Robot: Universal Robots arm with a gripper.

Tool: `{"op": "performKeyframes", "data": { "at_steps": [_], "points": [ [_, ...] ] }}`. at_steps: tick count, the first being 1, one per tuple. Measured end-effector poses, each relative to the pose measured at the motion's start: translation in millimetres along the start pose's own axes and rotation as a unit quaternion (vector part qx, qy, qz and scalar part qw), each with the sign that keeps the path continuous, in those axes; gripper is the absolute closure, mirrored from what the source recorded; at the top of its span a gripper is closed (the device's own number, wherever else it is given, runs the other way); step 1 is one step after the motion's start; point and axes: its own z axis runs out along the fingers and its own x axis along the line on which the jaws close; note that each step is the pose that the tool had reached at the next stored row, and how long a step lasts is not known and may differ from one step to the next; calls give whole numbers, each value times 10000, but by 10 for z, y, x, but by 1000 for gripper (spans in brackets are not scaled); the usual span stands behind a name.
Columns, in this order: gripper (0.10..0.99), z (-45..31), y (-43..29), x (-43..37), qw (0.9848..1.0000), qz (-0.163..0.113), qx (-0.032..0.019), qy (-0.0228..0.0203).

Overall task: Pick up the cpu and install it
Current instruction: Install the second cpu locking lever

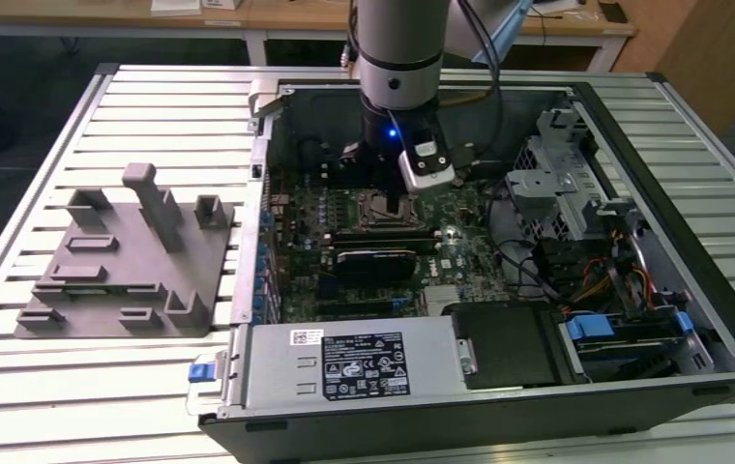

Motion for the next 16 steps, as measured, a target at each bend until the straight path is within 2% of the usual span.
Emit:
{"op": "performKeyframes", "data": {
  "at_steps": [10,16],
  "points": [
    [980,44,-82,37,9999,-154,-9,9],
    [980,58,-98,50,9999,-155,-9,10]
  ]
}}
